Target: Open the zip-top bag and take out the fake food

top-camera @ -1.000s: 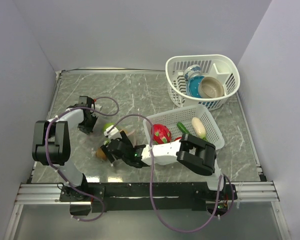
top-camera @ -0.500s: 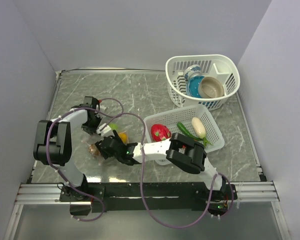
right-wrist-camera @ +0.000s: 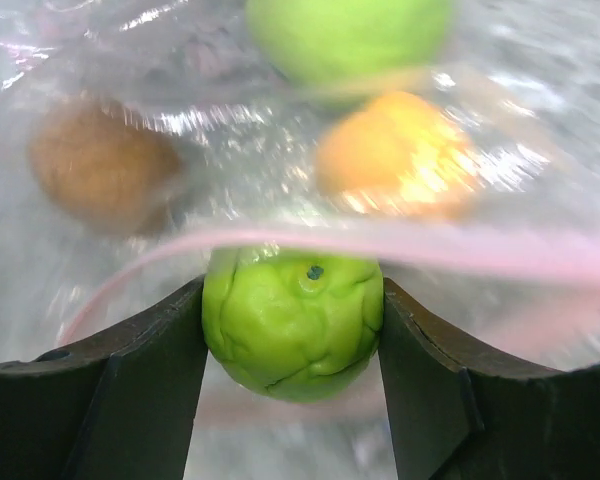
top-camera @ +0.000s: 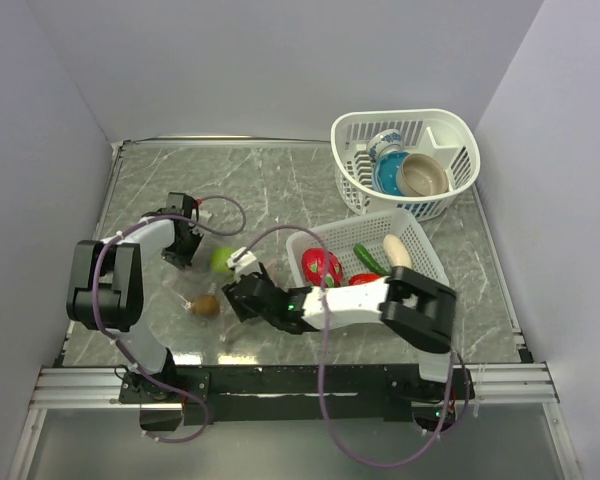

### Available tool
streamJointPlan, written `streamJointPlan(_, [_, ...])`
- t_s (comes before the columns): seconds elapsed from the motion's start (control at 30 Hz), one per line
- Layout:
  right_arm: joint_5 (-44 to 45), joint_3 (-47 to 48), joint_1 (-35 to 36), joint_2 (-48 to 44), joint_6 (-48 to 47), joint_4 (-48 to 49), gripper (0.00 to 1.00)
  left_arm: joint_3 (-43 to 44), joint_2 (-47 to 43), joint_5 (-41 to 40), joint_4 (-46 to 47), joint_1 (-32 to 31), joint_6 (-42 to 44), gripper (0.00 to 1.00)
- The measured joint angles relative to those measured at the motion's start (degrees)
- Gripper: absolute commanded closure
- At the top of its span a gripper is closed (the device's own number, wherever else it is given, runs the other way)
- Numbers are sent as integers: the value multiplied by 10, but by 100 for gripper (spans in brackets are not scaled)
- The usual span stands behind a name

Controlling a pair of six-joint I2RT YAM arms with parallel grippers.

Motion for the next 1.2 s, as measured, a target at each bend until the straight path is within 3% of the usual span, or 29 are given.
streamJointPlan(0.23, [31,-100,0,-205,45,-60,75,15,13,-5,1,14,0,99])
streamJointPlan(0.4, [116,-152,-31,-337,98,-111,82,15,12,-3,1,14,0,99])
streamJointPlan(0.43, [136,-153,-57,-350,123,-132,79,15,11,-3,1,15,0,99])
streamJointPlan(0.5, [159,-153,-105,-351,161,-164,57,15,10,0,0,16,0,99])
streamJointPlan(0.53, [169,-153,-129,-344,176,-181,42,15,10,1,0,16,0,99])
streamJointPlan(0.57, [180,-153,-150,-333,190,-199,18,15,10,3,0,17,0,99])
streamJointPlan(0.6, [185,-153,-165,-318,201,-217,6,15,9,4,0,18,0,99])
streamJointPlan(0.63, [190,-152,-167,-305,210,-225,0,15,9,5,0,18,0,99])
streamJointPlan(0.9, [198,-87,-146,-251,212,-278,0,15,8,11,0,21,0,99])
streamJointPlan(1.2, [181,-43,-5,-256,78,-186,0,16,8,13,-2,21,0,99])
